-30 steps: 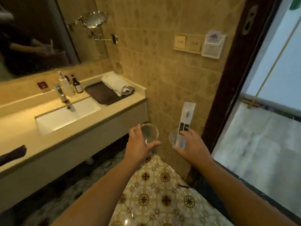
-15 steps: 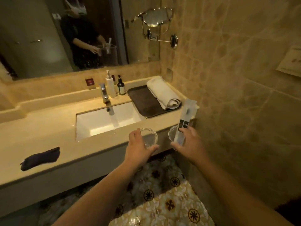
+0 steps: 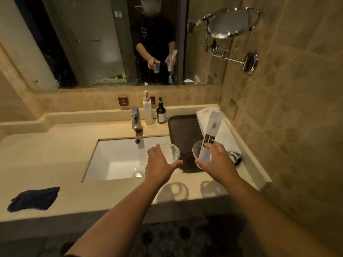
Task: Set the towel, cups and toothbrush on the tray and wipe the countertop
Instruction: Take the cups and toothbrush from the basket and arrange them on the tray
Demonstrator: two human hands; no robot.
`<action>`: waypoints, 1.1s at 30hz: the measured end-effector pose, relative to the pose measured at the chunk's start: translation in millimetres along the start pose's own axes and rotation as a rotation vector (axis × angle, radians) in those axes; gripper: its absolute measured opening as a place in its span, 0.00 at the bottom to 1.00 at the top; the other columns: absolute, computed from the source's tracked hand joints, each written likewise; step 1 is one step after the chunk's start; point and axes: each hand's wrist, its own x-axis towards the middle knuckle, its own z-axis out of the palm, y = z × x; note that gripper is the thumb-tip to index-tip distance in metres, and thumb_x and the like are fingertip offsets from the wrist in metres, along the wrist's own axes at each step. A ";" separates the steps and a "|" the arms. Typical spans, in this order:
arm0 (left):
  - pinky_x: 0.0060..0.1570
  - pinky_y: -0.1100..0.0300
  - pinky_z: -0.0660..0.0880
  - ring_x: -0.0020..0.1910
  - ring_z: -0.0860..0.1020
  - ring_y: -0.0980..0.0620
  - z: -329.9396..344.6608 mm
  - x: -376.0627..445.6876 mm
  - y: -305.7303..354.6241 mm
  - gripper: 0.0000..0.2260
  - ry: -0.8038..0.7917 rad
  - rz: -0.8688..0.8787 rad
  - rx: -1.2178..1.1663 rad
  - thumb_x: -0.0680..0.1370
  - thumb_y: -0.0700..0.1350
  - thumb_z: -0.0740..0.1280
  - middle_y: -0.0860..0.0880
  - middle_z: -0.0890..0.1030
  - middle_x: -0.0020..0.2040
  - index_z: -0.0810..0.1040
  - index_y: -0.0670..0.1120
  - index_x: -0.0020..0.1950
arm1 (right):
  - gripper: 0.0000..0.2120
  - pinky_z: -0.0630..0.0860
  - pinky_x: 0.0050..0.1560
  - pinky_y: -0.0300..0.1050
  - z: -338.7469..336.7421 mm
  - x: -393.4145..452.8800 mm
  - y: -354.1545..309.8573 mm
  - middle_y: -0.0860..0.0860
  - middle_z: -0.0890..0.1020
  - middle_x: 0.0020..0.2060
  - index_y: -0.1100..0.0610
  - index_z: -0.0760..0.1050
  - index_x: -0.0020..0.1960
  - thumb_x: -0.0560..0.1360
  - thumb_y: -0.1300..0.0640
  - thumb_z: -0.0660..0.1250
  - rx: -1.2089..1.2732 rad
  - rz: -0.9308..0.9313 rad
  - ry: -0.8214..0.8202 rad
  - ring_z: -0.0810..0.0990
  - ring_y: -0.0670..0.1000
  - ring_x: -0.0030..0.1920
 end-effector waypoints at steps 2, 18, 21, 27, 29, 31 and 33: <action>0.66 0.49 0.70 0.72 0.67 0.42 13.7 30.8 3.2 0.48 -0.010 -0.021 -0.017 0.68 0.66 0.74 0.45 0.57 0.78 0.53 0.49 0.78 | 0.33 0.75 0.57 0.50 7.8 31.4 6.7 0.51 0.70 0.69 0.47 0.67 0.67 0.67 0.36 0.70 -0.001 0.004 -0.008 0.74 0.55 0.63; 0.62 0.52 0.74 0.68 0.72 0.45 139.9 288.9 -3.8 0.49 -0.123 -0.050 -0.104 0.65 0.64 0.77 0.48 0.60 0.74 0.54 0.52 0.77 | 0.36 0.67 0.70 0.52 108.0 273.0 60.4 0.52 0.65 0.74 0.51 0.63 0.73 0.71 0.40 0.71 -0.041 0.086 -0.123 0.66 0.54 0.71; 0.63 0.52 0.73 0.69 0.71 0.45 158.5 317.1 -4.9 0.49 -0.125 -0.068 -0.085 0.66 0.63 0.77 0.47 0.59 0.75 0.52 0.52 0.78 | 0.35 0.67 0.69 0.50 129.3 303.7 70.6 0.52 0.65 0.73 0.51 0.64 0.73 0.71 0.41 0.71 -0.024 0.073 -0.132 0.68 0.54 0.71; 0.66 0.49 0.72 0.70 0.69 0.44 179.6 344.0 -6.3 0.49 -0.142 -0.073 -0.070 0.68 0.62 0.76 0.47 0.58 0.76 0.51 0.50 0.79 | 0.34 0.68 0.68 0.49 158.6 333.8 92.8 0.51 0.65 0.73 0.51 0.64 0.72 0.71 0.42 0.71 0.025 0.046 -0.186 0.68 0.53 0.70; 0.67 0.48 0.71 0.70 0.69 0.44 182.1 349.6 -5.1 0.50 -0.149 -0.067 -0.051 0.67 0.62 0.77 0.46 0.58 0.76 0.51 0.49 0.79 | 0.34 0.69 0.67 0.49 161.7 340.4 96.1 0.51 0.66 0.72 0.51 0.65 0.71 0.71 0.42 0.71 0.046 0.037 -0.177 0.69 0.53 0.69; 0.66 0.47 0.71 0.70 0.69 0.43 183.2 355.1 -3.9 0.50 -0.157 -0.070 -0.035 0.67 0.62 0.76 0.45 0.58 0.76 0.51 0.49 0.79 | 0.34 0.69 0.66 0.47 163.1 346.5 97.4 0.51 0.66 0.72 0.52 0.65 0.71 0.70 0.42 0.72 0.069 0.027 -0.178 0.69 0.53 0.68; 0.65 0.47 0.71 0.70 0.69 0.43 183.6 358.9 -3.7 0.50 -0.157 -0.081 -0.018 0.67 0.63 0.76 0.46 0.57 0.76 0.51 0.50 0.79 | 0.34 0.68 0.65 0.46 163.3 350.8 98.1 0.51 0.66 0.71 0.52 0.65 0.71 0.70 0.43 0.73 0.097 0.024 -0.181 0.69 0.52 0.68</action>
